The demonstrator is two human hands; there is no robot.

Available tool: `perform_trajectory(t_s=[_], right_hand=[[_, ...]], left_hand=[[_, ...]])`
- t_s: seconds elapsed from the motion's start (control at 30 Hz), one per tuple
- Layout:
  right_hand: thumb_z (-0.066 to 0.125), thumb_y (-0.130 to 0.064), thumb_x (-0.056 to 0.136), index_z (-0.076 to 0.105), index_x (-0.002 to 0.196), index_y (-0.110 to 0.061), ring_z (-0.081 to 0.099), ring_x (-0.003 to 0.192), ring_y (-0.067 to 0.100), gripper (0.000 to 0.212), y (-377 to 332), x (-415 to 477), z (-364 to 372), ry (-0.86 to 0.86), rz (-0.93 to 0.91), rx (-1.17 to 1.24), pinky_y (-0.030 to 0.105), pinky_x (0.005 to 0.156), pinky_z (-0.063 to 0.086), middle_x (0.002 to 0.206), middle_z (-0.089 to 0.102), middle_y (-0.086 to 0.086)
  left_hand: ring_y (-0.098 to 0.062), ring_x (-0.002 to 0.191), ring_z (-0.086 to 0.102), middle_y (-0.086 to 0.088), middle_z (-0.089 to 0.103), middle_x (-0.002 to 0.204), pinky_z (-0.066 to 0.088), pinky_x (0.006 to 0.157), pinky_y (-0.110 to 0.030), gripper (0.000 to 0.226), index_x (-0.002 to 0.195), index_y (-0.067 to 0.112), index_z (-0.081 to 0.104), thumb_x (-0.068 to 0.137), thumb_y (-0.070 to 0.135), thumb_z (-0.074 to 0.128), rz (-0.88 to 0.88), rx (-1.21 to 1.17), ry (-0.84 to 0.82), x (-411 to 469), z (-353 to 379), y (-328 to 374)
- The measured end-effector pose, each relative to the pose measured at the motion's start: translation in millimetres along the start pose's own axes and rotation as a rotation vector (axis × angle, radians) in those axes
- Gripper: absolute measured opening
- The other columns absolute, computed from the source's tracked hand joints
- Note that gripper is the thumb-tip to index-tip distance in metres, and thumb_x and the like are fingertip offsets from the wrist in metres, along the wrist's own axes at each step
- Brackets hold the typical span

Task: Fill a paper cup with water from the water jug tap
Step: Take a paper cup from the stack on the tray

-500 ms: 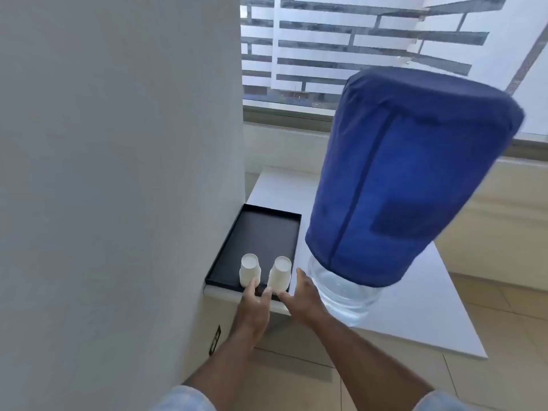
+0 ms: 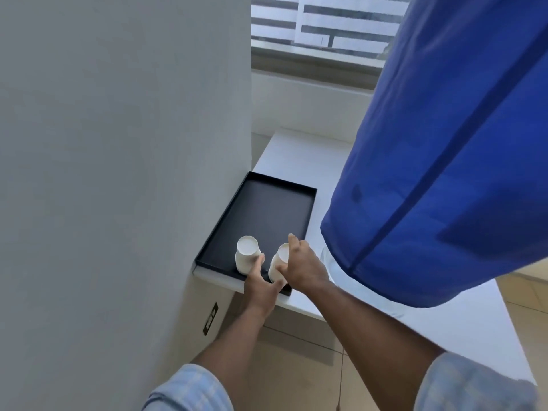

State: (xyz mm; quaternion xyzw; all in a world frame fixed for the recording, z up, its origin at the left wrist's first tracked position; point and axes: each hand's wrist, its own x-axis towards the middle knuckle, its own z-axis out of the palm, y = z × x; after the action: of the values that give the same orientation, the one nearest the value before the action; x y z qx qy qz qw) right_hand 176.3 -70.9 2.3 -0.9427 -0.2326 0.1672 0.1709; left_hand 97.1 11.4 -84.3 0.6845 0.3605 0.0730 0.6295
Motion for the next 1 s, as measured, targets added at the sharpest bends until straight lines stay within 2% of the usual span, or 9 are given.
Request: perform_trajectory(t_s=[0.1,0.17,0.3,0.5,0.7,0.77,0.87,0.93,1.0], right_hand=[[0.065,-0.032,0.097,0.038,0.151,-0.021,0.059,0.125,0.033,0.062,6.5,7.1,4.4,-0.024,0.004,-0.003,0.046,0.097,0.053,0.141,0.054,0.011],[0.066,-0.033,0.096,0.046,0.142,-0.02,0.062,0.116,0.034,0.052,7.7,9.4,5.8,-0.007,-0.01,0.002,0.047,0.092,0.056,0.132,0.059,0.01],[0.067,-0.036,0.095,0.052,0.13,-0.018,0.064,0.106,0.034,0.042,8.4,9.2,3.7,0.015,-0.041,-0.015,0.047,0.086,0.057,0.122,0.062,0.008],[0.072,-0.028,0.092,0.052,0.125,-0.016,0.064,0.105,0.034,0.041,6.2,3.6,-4.9,0.05,-0.032,0.018,0.046,0.085,0.057,0.121,0.062,0.008],[0.071,-0.03,0.092,0.05,0.12,-0.014,0.066,0.096,0.035,0.038,-9.7,-39.4,-19.0,0.238,-0.132,-0.077,0.038,0.069,0.048,0.113,0.059,0.009],[0.071,-0.029,0.092,0.05,0.124,-0.015,0.066,0.097,0.033,0.041,-9.2,-57.3,-17.0,0.334,-0.184,-0.115,0.039,0.068,0.052,0.117,0.059,0.008],[0.078,-0.025,0.085,0.05,0.132,-0.018,0.067,0.105,0.028,0.055,-2.6,-82.4,-7.3,0.468,-0.233,-0.143,0.038,0.072,0.062,0.132,0.059,0.006],[0.083,-0.023,0.08,0.05,0.133,-0.02,0.065,0.106,0.025,0.063,4.3,-98.5,1.0,0.536,-0.233,-0.12,0.035,0.074,0.064,0.133,0.058,0.006],[0.085,-0.021,0.078,0.052,0.132,-0.019,0.064,0.103,0.024,0.064,12.1,-112.9,10.4,0.574,-0.234,-0.015,0.033,0.076,0.064,0.126,0.057,0.005]], left_hand=[[-0.013,0.122,0.064,0.013,0.067,0.136,0.056,0.105,-0.036,0.082,0.15,0.033,0.052,0.077,0.023,0.088,-0.005,0.048,-0.017,11.0,5.3,-6.1],[-0.02,0.099,0.074,0.007,0.079,0.107,0.064,0.091,-0.049,0.054,0.124,0.036,0.067,0.075,0.023,0.085,0.037,0.065,-0.02,13.9,9.4,-7.3],[-0.02,0.08,0.07,-0.001,0.079,0.089,0.065,0.081,-0.058,0.031,0.103,0.031,0.07,0.073,0.035,0.075,0.093,0.019,-0.031,12.6,14.2,0.0],[-0.019,0.079,0.071,0.008,0.077,0.085,0.062,0.074,-0.045,0.031,0.098,0.033,0.065,0.072,0.035,0.082,0.076,0.062,0.003,9.5,17.0,-5.4],[-0.007,0.059,0.046,0.013,0.055,0.062,0.041,0.06,-0.029,0.033,0.08,0.029,0.05,0.061,0.056,0.047,0.113,-0.029,0.025,-10.2,18.9,8.4],[-0.008,0.063,0.049,0.007,0.061,0.072,0.046,0.063,-0.026,0.04,0.084,0.024,0.055,0.064,0.057,0.044,0.12,-0.053,0.04,-20.4,20.9,6.7],[-0.017,0.093,0.07,-0.001,0.073,0.114,0.06,0.083,-0.027,0.06,0.126,0.027,0.065,0.074,0.057,0.056,0.139,-0.074,0.061,-35.2,21.0,-2.3],[-0.014,0.093,0.071,0.002,0.067,0.131,0.054,0.075,-0.01,0.082,0.144,0.026,0.057,0.069,0.058,0.062,0.106,-0.089,0.095,-49.0,21.1,-5.8],[-0.017,0.084,0.07,0.003,0.063,0.137,0.055,0.071,-0.014,0.086,0.148,0.026,0.053,0.066,0.052,0.067,0.041,-0.176,0.133,-64.6,20.0,-8.9]])
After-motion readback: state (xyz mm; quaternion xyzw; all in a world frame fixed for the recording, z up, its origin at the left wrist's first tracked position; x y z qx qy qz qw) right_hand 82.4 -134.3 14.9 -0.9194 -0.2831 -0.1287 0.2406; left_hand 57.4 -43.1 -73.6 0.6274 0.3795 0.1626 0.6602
